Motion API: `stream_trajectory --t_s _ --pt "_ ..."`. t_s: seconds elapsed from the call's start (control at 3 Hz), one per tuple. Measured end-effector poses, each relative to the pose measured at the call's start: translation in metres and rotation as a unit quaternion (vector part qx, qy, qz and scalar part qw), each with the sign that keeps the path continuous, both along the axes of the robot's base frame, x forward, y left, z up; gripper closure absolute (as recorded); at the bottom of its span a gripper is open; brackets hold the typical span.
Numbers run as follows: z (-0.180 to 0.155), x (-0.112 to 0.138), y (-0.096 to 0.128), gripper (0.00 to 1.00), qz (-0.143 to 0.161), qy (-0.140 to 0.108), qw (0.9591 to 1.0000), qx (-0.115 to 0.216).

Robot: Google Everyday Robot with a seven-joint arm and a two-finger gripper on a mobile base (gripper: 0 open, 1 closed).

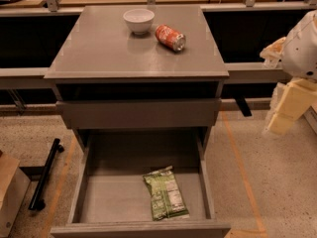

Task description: Pick green jalapeno chip bag from middle drawer and place on counter

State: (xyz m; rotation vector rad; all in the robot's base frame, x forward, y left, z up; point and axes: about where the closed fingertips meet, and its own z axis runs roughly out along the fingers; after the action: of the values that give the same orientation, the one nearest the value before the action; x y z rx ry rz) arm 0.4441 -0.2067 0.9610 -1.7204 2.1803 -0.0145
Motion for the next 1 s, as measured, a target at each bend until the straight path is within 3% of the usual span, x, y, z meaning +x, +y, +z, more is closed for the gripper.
stream_trajectory --t_s 0.33,0.67,1.0 --pt "-0.041 0.013 0.022 0.0 0.011 0.004 0.9982 0.058" --pt "-0.094 0.026 0.045 0.0 0.012 0.01 0.9959 0.089" --pt "-0.098 0.031 0.047 0.0 0.011 0.003 0.9958 0.091"
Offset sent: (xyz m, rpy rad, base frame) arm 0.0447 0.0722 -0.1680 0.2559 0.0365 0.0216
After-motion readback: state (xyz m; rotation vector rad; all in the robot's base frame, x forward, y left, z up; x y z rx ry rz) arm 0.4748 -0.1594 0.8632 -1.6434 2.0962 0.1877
